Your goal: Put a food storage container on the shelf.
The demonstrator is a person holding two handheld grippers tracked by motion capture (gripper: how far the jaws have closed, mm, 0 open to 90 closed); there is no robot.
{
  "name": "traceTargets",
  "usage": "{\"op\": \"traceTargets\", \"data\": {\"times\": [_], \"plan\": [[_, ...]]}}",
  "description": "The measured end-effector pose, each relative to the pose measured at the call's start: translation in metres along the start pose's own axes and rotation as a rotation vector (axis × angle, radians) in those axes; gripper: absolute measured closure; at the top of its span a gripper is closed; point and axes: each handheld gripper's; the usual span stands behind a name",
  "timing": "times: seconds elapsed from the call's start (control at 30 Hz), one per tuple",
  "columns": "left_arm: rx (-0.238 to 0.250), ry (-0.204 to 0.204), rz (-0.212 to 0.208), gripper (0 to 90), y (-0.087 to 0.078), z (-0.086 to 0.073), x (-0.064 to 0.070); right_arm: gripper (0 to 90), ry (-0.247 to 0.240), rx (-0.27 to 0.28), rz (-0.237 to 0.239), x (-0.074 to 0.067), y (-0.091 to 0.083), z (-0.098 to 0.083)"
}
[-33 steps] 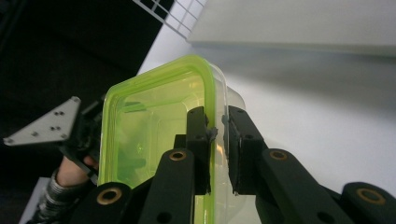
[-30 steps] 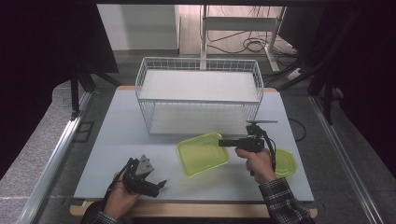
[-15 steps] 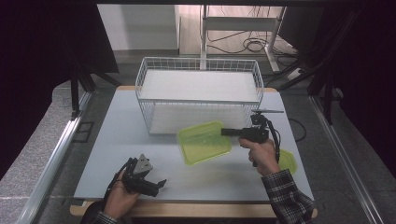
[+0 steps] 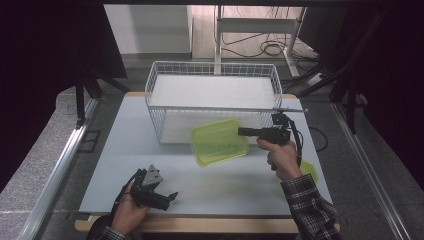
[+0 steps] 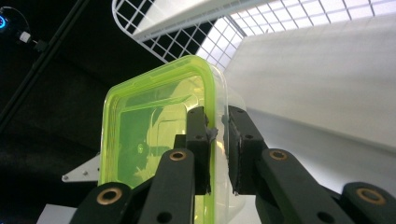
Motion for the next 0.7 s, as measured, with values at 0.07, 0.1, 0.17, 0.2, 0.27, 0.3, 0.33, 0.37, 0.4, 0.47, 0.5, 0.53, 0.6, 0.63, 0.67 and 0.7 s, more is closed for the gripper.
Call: {"op": "traceTargets", "data": {"times": [0.07, 0.1, 0.17, 0.2, 0.27, 0.3, 0.33, 0.37, 0.4, 0.47, 0.5, 0.53, 0.6, 0.63, 0.67, 0.7], "plan": [[0.000, -0.003, -0.001, 0.5, 0.000, 0.000, 0.000, 80.0, -0.001, 0.009, 0.003, -0.002, -0.002, 0.003], [0.001, -0.003, -0.001, 0.5, 0.000, 0.000, 0.000, 80.0, -0.001, 0.015, 0.002, -0.003, -0.003, 0.005], [0.001, -0.003, -0.001, 0.5, 0.000, 0.000, 0.000, 80.1, -0.001, 0.023, 0.005, -0.004, -0.004, 0.009], [0.001, -0.003, -0.001, 0.5, 0.000, 0.000, 0.000, 80.0, 0.002, 0.027, 0.006, -0.005, -0.005, 0.010], [0.003, -0.005, -0.002, 0.5, 0.000, 0.000, 0.000, 80.0, 0.002, 0.035, 0.007, -0.007, -0.007, 0.014], [0.003, -0.006, -0.002, 0.5, 0.000, 0.000, 0.000, 80.0, 0.003, 0.039, 0.009, -0.008, -0.008, 0.016], [0.003, -0.006, -0.001, 0.5, 0.000, 0.000, 0.000, 80.0, -0.001, 0.043, 0.010, -0.008, -0.009, 0.018], [0.004, -0.006, -0.001, 0.5, 0.000, 0.000, -0.001, 80.0, 0.002, 0.049, 0.011, -0.010, -0.009, 0.019], [0.004, -0.005, 0.001, 0.5, 0.000, 0.000, -0.001, 80.1, 0.001, 0.055, 0.012, -0.011, -0.010, 0.021], [0.006, -0.008, 0.001, 0.4, -0.001, 0.000, -0.001, 80.0, -0.003, 0.060, 0.005, -0.014, -0.011, 0.025], [0.007, -0.008, 0.001, 0.4, -0.001, 0.000, -0.001, 80.0, -0.006, 0.064, 0.004, -0.015, -0.012, 0.027], [0.009, -0.009, 0.003, 0.2, -0.001, 0.000, -0.001, 80.0, -0.008, 0.069, 0.006, -0.016, -0.012, 0.028], [0.013, -0.012, 0.003, 0.2, -0.001, 0.000, -0.002, 80.1, -0.010, 0.076, 0.005, -0.018, -0.013, 0.032], [0.014, -0.015, 0.001, 0.1, -0.002, 0.000, -0.002, 80.0, -0.014, 0.084, 0.005, -0.021, -0.013, 0.036], [0.017, -0.020, 0.002, 0.0, -0.002, -0.001, -0.003, 80.1, -0.014, 0.088, 0.003, -0.022, -0.014, 0.038], [0.017, -0.020, 0.002, 0.0, -0.002, -0.001, -0.003, 80.1, -0.014, 0.088, 0.003, -0.022, -0.014, 0.038]]}}
Point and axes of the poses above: each handheld gripper's, and its own axes: y roughly forward along the jaws, z roughly out of its top, x roughly to its right, and after that the axes turned 3 degrees about -x, right-handed
